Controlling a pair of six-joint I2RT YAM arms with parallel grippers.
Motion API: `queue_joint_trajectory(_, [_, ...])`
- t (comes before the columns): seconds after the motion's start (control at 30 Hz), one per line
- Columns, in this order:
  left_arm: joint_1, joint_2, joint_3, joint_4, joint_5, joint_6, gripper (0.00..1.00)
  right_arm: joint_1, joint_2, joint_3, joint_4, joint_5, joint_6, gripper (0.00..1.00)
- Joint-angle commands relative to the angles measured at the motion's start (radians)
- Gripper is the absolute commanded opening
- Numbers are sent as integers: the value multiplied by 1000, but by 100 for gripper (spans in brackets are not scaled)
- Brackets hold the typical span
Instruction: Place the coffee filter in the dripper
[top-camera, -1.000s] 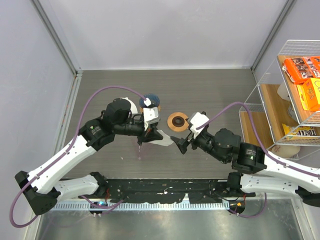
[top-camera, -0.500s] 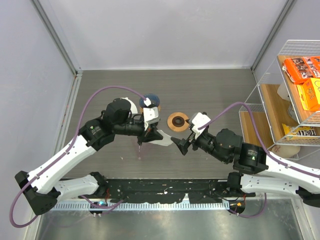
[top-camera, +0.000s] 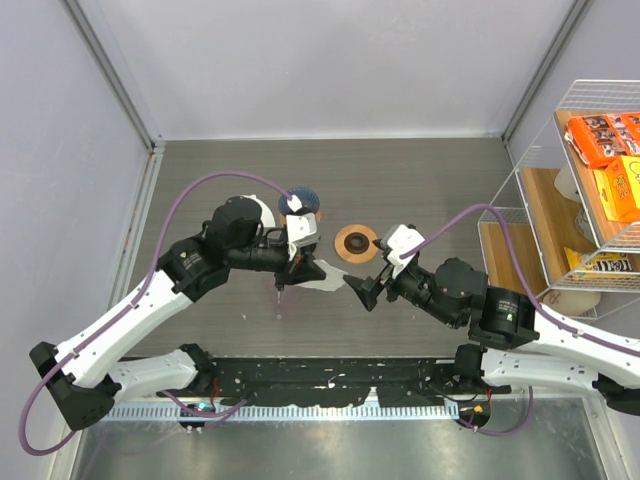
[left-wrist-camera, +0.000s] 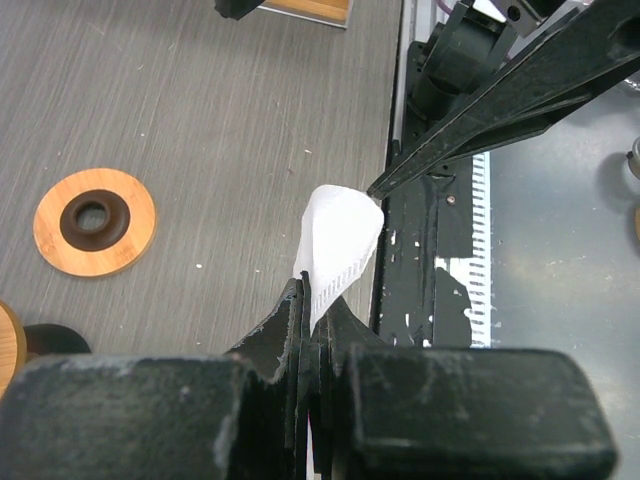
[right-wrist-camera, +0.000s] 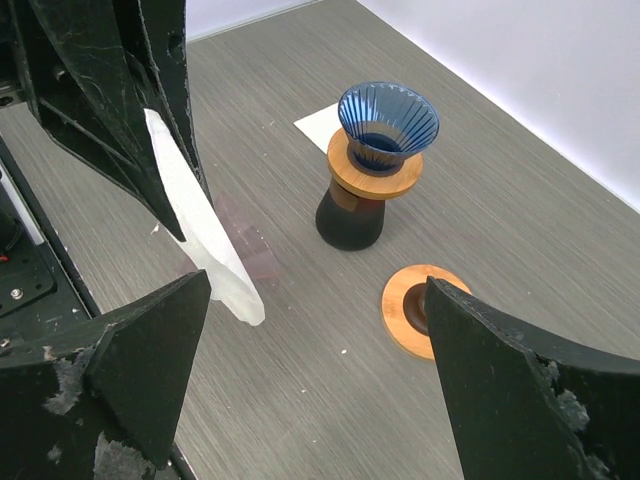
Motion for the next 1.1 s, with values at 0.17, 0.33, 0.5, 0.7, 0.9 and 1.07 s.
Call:
queue_joint_trajectory(0.17, [1,-19,20,15,77,21,0,3,34,11,60,14,-19,95])
queue_joint_trajectory(0.33, [1,-22,12,7,107,44,0,3,41,16,73,18,-21,95])
queue_joint_trajectory(0.5, [1,-19,22,2,121,51,0,3,45,33,69,8,-26,95])
queue_joint_trajectory(0.7, [1,-33,12,2,134,65,0,3,45,48,57,28,-26,95])
queue_joint_trajectory(0.9, [1,-43,3,2,140,79,0,3,31,48,32,67,-21,95])
queue_joint_trajectory(1.07, [1,-40,6,-1,147,85,0,1,28,46,29,60,-21,95])
